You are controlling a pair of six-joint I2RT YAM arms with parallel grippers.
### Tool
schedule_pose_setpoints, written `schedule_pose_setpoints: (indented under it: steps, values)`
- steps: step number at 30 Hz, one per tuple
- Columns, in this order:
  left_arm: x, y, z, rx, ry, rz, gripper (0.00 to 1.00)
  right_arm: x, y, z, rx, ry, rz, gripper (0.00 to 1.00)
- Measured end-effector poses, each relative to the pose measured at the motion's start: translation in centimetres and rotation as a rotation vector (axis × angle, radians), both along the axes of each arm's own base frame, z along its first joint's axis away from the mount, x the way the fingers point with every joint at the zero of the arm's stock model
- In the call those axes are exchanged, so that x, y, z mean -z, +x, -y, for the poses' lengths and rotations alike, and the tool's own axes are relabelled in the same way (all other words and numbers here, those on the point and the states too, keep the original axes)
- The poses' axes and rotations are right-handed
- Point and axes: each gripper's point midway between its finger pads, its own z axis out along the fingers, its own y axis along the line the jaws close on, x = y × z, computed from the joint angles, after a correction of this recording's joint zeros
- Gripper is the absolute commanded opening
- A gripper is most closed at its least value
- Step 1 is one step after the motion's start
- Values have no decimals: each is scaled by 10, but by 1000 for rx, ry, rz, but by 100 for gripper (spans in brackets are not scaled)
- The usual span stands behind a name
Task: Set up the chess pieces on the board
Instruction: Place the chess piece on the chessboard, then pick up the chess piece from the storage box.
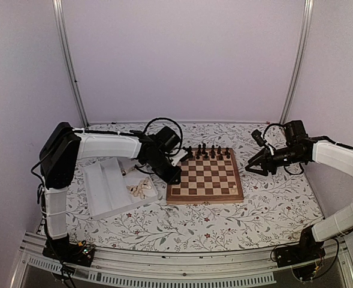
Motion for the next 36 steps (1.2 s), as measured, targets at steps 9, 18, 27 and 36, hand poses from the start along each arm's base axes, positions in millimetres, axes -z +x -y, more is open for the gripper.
schedule_pose_setpoints:
  steps: [9,18,27,36]
  values:
    - [1,-3,-3,-11,12,-21,36,0,0,0,-3,3,0,51]
    - [-65,24,-30,-103,-1,136,39,-1,-1,-1,-7,6,2,51]
    - [-49,66,-141,-320,158,162,39,-1,-1,-1,-10,6,4,51]
    - [-28,96,-194,-450,230,146,36,-1,-1,-1,-17,3,14,50]
